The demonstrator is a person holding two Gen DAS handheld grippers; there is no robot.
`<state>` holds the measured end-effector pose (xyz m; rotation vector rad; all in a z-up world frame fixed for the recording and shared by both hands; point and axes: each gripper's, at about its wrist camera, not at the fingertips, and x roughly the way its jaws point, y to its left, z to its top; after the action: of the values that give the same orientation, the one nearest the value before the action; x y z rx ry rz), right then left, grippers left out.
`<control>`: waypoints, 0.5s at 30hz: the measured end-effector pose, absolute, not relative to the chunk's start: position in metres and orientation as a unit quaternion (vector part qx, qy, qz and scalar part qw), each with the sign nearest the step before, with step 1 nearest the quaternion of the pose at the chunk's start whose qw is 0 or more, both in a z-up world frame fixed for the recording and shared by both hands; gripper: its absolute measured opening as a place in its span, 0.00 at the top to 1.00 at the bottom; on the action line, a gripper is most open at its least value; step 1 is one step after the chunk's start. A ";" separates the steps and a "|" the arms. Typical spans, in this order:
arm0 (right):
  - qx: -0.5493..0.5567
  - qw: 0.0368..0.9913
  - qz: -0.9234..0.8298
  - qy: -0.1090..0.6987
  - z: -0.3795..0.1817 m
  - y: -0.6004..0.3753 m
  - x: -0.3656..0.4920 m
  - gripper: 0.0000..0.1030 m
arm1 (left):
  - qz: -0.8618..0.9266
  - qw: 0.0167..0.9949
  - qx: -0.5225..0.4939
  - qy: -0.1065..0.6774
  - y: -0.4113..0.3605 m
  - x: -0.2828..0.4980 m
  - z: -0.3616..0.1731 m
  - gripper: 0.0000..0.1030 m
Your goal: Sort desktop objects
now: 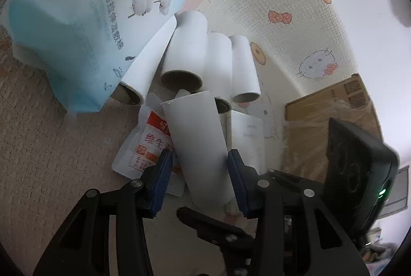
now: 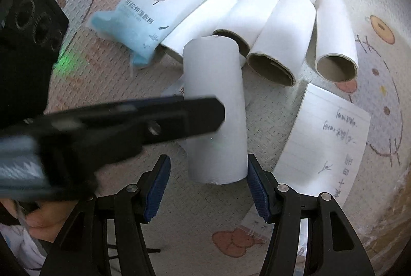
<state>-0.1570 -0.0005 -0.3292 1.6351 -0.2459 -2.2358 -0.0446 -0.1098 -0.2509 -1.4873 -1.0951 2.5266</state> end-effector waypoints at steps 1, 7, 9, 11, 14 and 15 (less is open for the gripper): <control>0.579 0.177 -0.790 -0.093 -0.329 0.000 -0.157 0.45 | 0.809 0.006 -0.472 -0.351 -0.109 -0.044 -0.251 0.56; 0.570 0.177 -0.795 -0.108 -0.320 -0.002 -0.153 0.45 | 0.833 0.002 -0.462 -0.303 -0.094 -0.042 -0.241 0.57; 0.558 0.182 -0.802 -0.113 -0.312 -0.003 -0.152 0.45 | 0.847 0.006 -0.448 -0.287 -0.089 -0.040 -0.232 0.58; 0.547 0.183 -0.809 -0.109 -0.303 -0.005 -0.150 0.45 | 0.857 0.018 -0.429 -0.285 -0.087 -0.036 -0.222 0.59; 0.527 0.186 -0.823 -0.099 -0.286 -0.009 -0.145 0.45 | 0.870 0.021 -0.408 -0.277 -0.085 -0.031 -0.207 0.59; 0.522 0.187 -0.827 -0.096 -0.281 -0.010 -0.143 0.45 | 0.873 0.023 -0.401 -0.276 -0.085 -0.029 -0.201 0.59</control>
<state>-0.1428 -0.0103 -0.2812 1.4699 -0.2696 -2.3269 -0.0288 -0.0854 -0.2015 -1.2427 -0.8553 2.7032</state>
